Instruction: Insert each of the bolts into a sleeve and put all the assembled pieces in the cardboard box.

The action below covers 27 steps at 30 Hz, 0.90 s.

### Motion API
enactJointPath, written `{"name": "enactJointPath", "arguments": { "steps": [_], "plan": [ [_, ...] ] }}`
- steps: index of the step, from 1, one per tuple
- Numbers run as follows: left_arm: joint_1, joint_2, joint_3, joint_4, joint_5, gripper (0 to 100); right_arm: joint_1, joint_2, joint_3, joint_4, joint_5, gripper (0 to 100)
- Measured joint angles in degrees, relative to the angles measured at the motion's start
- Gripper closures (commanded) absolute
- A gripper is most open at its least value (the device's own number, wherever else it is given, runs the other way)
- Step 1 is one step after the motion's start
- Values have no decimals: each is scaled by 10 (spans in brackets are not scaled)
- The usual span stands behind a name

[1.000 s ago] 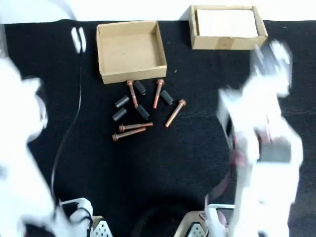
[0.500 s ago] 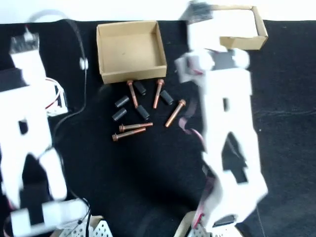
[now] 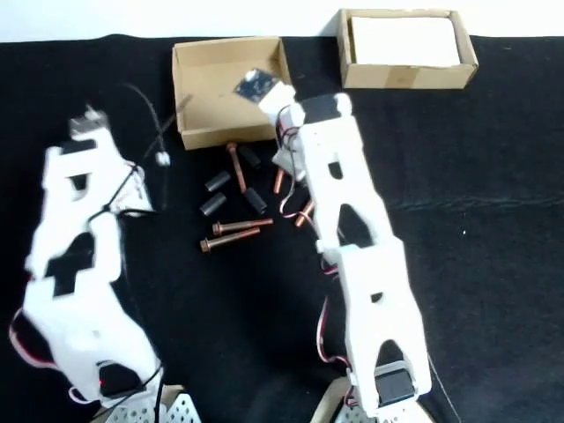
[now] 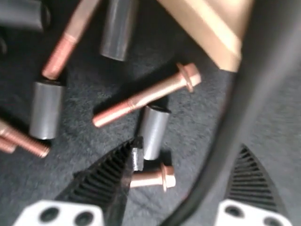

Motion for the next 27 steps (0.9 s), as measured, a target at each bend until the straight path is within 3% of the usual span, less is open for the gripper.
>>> {"name": "enactJointPath", "arguments": {
  "steps": [15,23,27],
  "plan": [
    [2,4,-1,-4,4,789,-2,125,-32,-78,1,728],
    [2,4,-1,-4,4,789,4,133,-41,-75,1,965],
    [2,4,-1,-4,4,789,11,133,-57,-62,1,990]
  ]
}}
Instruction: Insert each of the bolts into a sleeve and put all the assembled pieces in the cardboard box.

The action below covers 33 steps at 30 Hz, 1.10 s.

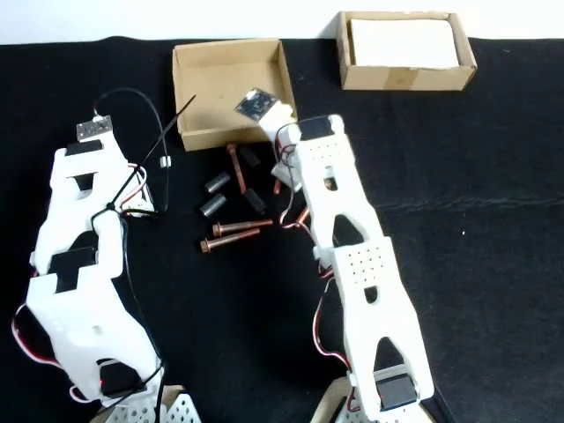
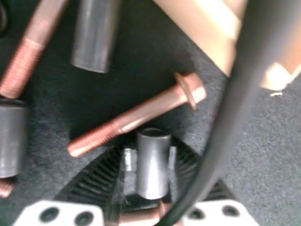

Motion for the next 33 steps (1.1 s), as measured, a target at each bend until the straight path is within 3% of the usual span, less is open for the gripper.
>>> {"name": "enactJointPath", "arguments": {
  "steps": [12,19,23,33],
  "plan": [
    [0,0,0,0,0,790,4,17,-188,178,-1,991],
    [0,0,0,0,0,790,34,-14,-197,198,-41,991],
    [0,0,0,0,0,790,62,-135,-92,198,-69,991],
    [23,0,0,6,-51,790,90,-489,417,169,-173,991]
  ]
}}
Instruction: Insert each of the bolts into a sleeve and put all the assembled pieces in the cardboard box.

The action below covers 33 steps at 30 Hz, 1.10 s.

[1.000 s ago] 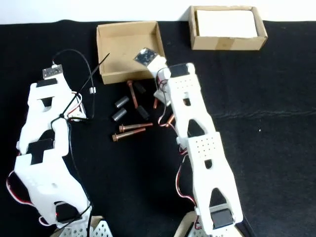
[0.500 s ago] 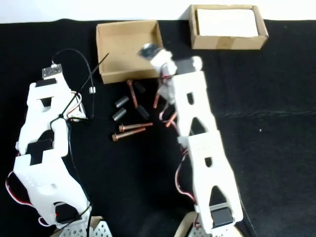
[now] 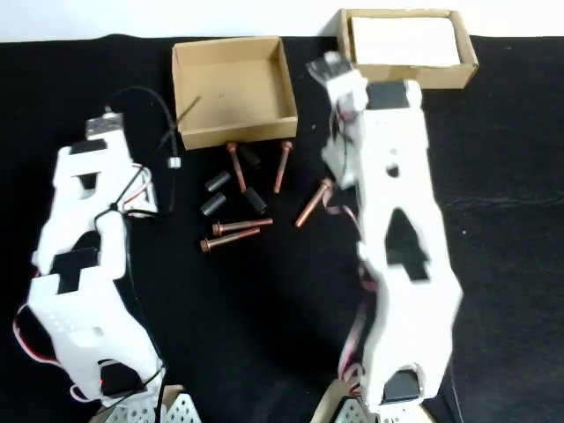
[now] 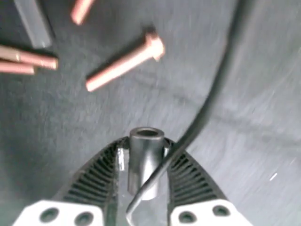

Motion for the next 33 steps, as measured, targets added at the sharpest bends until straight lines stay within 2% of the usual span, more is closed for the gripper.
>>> {"name": "enactJointPath", "arguments": {
  "steps": [4,9,13,17,20,28,33],
  "plan": [
    [14,0,0,5,-28,790,15,-84,199,-91,-20,991],
    [19,0,0,5,-37,790,14,-141,431,-258,-25,989],
    [21,0,0,5,-37,790,16,-144,538,-364,-25,912],
    [22,0,0,5,-37,790,12,-156,569,-385,-25,793],
    [22,0,0,6,-37,790,11,-157,572,-386,-25,752],
    [22,0,3,6,-37,790,13,-159,572,-360,-24,749],
    [22,0,3,6,-59,790,13,-162,572,-338,15,749]
  ]
}}
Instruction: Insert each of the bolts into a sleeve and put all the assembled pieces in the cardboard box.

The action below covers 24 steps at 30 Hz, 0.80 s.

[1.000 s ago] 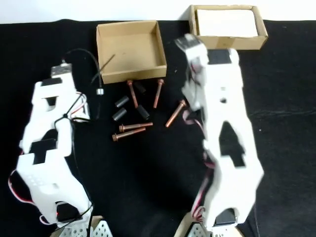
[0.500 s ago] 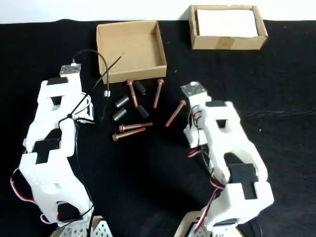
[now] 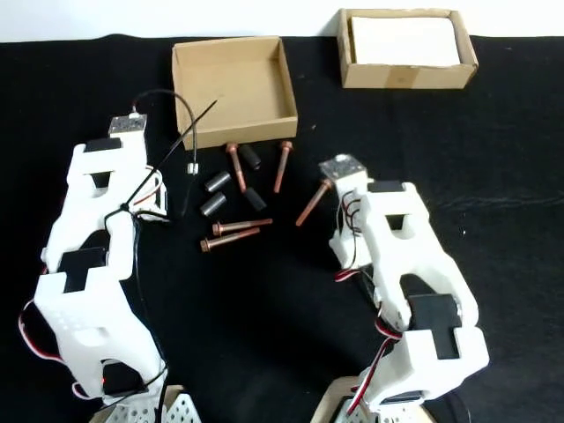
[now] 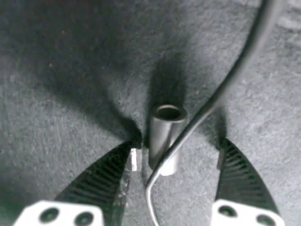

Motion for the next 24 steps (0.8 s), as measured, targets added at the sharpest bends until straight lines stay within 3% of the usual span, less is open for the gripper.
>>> {"name": "enactJointPath", "arguments": {
  "steps": [18,20,24],
  "plan": [
    [0,0,0,0,-4,790,-1,56,-10,-37,10,752],
    [0,0,0,0,-4,790,-1,70,-25,-32,10,796],
    [0,0,0,0,-4,790,4,84,-44,-28,10,993]
  ]
}}
